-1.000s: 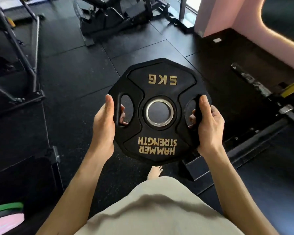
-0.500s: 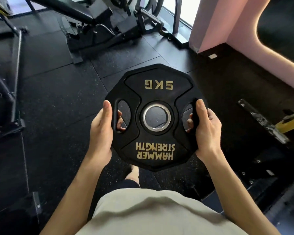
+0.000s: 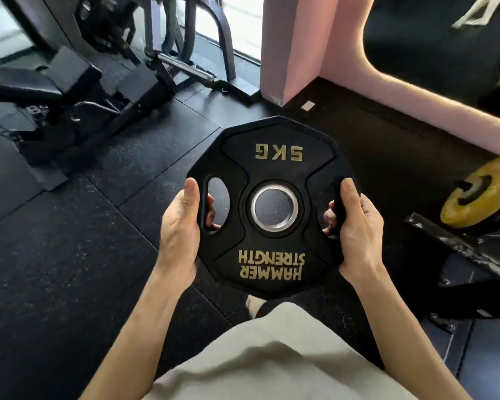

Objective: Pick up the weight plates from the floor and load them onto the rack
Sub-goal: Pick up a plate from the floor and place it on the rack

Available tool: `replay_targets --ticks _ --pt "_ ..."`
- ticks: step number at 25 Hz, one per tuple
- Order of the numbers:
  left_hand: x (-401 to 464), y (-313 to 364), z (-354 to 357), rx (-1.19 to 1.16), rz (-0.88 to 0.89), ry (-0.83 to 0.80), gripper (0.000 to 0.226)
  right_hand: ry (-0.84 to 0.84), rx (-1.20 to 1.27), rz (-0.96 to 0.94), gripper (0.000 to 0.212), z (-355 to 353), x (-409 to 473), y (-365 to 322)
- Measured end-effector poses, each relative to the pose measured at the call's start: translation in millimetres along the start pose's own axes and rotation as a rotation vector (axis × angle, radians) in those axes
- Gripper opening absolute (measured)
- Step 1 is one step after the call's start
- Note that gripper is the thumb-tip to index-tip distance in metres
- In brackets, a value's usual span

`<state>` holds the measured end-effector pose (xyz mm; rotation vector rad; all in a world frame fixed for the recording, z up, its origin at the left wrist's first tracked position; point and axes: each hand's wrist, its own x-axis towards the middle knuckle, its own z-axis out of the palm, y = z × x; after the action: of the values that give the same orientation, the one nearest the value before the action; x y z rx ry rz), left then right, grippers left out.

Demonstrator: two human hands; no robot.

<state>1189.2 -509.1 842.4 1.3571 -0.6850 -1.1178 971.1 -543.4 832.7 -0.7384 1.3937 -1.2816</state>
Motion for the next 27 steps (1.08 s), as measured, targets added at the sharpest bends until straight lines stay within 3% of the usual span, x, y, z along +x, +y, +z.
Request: replay_targets --ticks 15,27 --pt "409.4 70.2 144.9 -0.02 -0.029 -0.242 0.046 0.203 0.082 -0.043 0.035 148.8 349.9 -97.0" --pt "724.7 122.5 299.0 0.056 -0.073 -0.512 0.043 0.498 0.171 -0.088 0.036 236.7 620.7 -157.6"
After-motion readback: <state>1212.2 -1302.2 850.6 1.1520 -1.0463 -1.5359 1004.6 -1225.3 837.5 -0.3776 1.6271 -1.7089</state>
